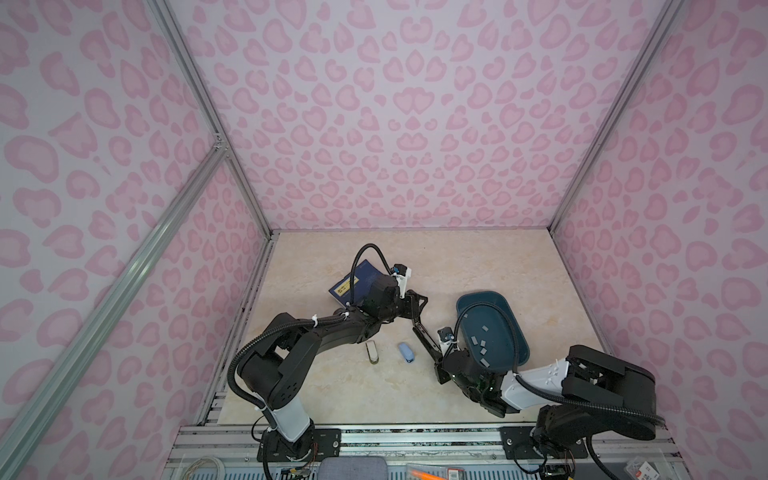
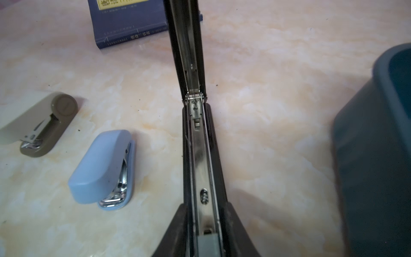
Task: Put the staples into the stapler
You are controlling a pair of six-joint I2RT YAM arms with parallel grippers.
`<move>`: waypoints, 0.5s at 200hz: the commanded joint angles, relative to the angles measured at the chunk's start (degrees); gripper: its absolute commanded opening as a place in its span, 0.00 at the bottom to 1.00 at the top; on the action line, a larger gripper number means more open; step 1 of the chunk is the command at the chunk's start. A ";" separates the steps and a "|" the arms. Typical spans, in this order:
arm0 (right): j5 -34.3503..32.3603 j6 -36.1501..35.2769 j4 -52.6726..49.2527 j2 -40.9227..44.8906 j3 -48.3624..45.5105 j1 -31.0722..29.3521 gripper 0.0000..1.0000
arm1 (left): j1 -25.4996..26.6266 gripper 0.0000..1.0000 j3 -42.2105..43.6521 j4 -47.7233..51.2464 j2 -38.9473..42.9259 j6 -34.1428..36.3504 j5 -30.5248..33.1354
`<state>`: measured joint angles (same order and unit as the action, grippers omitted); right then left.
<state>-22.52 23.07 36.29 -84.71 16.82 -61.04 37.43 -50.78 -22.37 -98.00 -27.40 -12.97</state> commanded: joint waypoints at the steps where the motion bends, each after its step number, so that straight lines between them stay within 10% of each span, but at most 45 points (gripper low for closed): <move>1: -1.65 -0.96 2.85 2.46 -1.91 -0.31 0.33 | 0.09 0.57 0.33 0.23 0.95 1.55 2.75; 100: 3.04 -6.39 3.49 11.79 -8.82 -0.31 0.41 | 0.58 0.57 -0.50 0.68 1.01 1.82 1.99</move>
<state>-21.37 18.87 38.11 -72.75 8.34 -61.39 37.87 -50.76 -22.28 -97.73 -26.35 -10.94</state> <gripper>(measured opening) 0.414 0.568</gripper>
